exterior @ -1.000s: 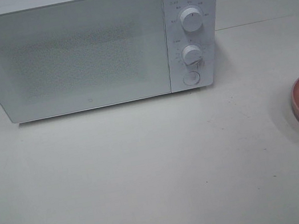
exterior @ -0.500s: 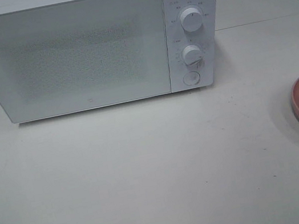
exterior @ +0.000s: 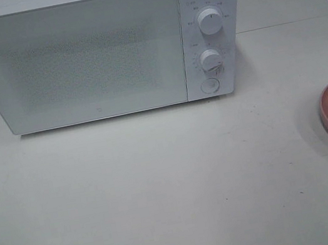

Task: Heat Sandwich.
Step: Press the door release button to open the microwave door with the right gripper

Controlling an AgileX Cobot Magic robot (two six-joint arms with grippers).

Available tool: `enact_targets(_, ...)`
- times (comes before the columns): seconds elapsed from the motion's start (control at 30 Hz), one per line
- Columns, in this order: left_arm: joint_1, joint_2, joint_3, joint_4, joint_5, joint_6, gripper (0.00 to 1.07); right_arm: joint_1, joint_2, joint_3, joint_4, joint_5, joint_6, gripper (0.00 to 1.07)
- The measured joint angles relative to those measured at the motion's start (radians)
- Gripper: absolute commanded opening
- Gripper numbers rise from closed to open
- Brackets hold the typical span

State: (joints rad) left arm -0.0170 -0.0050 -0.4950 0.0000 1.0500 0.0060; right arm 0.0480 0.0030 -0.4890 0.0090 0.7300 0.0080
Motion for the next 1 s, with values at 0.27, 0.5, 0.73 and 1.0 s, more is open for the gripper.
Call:
enact_targets(0.27, 0.000, 0.000, 0.000, 0.000, 0.000, 0.000, 0.76, 0.000, 0.084, 0.002, 0.027, -0.085, -0.060, 0.76)
enact_targets(0.5, 0.000, 0.000, 0.000, 0.000, 0.000, 0.000, 0.76, 0.000, 0.124, 0.002, 0.084, -0.142, -0.140, 0.75)
enact_targets(0.73, 0.000, 0.000, 0.000, 0.000, 0.000, 0.000, 0.76, 0.024, 0.172, 0.002, 0.151, -0.194, -0.204, 0.67)
enact_targets(1.0, 0.000, 0.000, 0.000, 0.000, 0.000, 0.000, 0.76, 0.101, 0.244, 0.002, 0.196, -0.240, -0.277, 0.62)
